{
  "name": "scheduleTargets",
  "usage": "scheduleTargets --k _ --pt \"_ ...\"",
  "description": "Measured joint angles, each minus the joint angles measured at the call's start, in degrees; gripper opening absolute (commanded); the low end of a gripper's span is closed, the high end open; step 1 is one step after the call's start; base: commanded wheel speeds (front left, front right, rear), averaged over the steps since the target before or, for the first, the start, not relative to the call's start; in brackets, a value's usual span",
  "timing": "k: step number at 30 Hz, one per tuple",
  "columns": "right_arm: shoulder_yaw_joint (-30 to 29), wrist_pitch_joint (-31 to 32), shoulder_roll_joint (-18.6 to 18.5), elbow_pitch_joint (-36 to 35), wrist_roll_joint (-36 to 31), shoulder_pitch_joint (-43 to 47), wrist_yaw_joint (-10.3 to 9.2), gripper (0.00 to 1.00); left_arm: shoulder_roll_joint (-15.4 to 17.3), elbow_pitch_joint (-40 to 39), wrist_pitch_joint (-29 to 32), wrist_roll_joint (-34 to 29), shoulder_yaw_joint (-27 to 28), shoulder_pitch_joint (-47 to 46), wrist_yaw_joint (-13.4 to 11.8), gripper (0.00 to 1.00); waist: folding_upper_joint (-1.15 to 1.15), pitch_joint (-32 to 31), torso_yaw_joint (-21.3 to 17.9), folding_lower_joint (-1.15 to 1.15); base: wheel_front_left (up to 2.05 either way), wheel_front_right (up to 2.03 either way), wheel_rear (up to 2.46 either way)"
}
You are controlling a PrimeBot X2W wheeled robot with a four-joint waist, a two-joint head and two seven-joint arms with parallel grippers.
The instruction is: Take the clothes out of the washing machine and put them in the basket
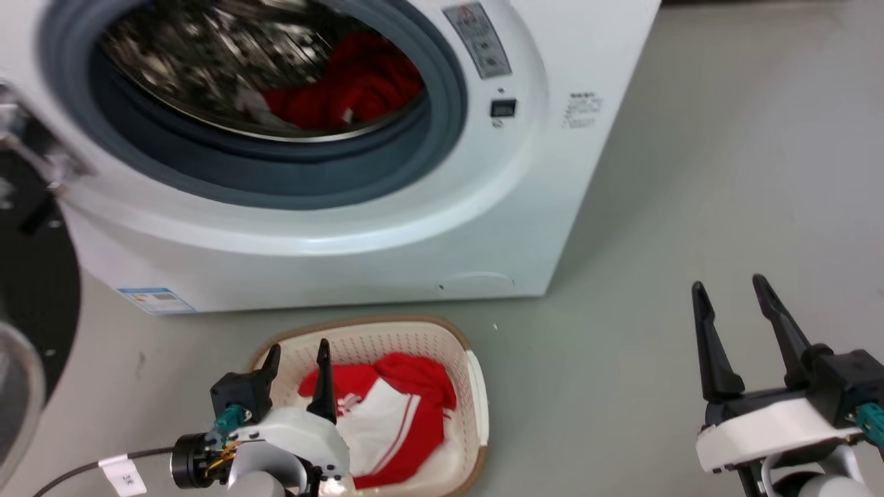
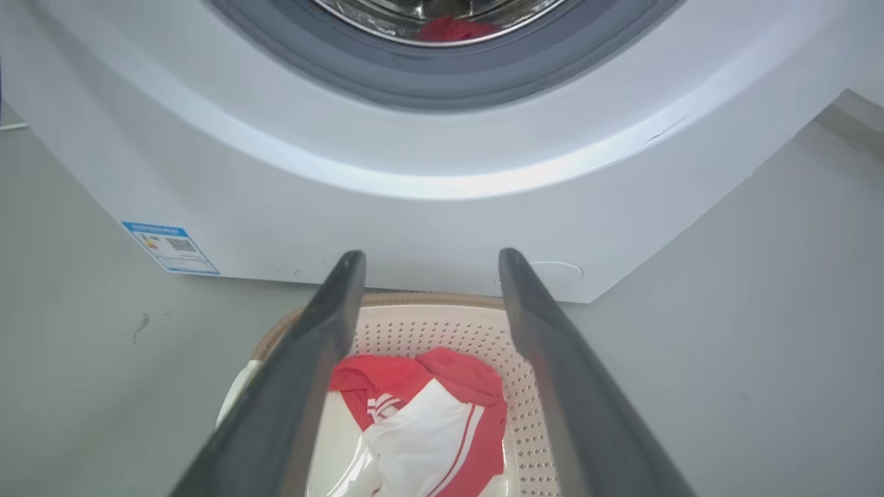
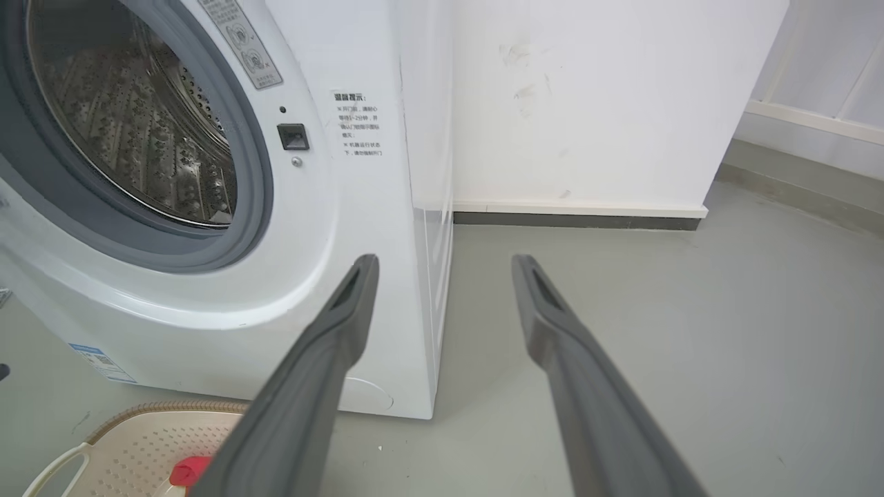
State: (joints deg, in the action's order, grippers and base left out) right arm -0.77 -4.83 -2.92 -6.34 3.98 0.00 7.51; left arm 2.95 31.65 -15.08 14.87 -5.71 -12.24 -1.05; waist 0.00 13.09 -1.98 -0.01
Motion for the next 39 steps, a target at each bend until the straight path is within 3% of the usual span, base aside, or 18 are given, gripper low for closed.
scheduleTargets --k 7,15,27,39 --pt "-1.6 1.3 0.0 -1.6 0.0 2.7 0.00 1.00 0.0 -10.9 0.0 -1.5 -2.5 3.2 -1.9 1.00 0.00 -4.8 2.8 0.00 0.00 0.00 0.00" --pt "-2.6 1.9 0.0 -2.7 0.0 4.4 0.00 1.00 0.0 -19.2 0.0 -4.7 -4.2 3.8 -2.2 1.00 0.00 -7.4 4.6 0.00 0.00 0.00 0.00" --pt "-3.3 2.8 0.0 -4.6 0.0 5.9 0.00 1.00 0.0 -21.5 0.0 -5.7 -5.4 2.2 -2.4 1.00 0.00 -7.9 5.8 0.01 0.00 0.00 0.00" --pt "-3.0 2.8 0.0 -6.5 0.0 4.0 0.00 1.00 0.0 -20.4 0.0 -3.5 -6.3 -3.3 -3.9 1.00 0.00 -2.9 5.9 0.01 0.00 0.00 0.00"
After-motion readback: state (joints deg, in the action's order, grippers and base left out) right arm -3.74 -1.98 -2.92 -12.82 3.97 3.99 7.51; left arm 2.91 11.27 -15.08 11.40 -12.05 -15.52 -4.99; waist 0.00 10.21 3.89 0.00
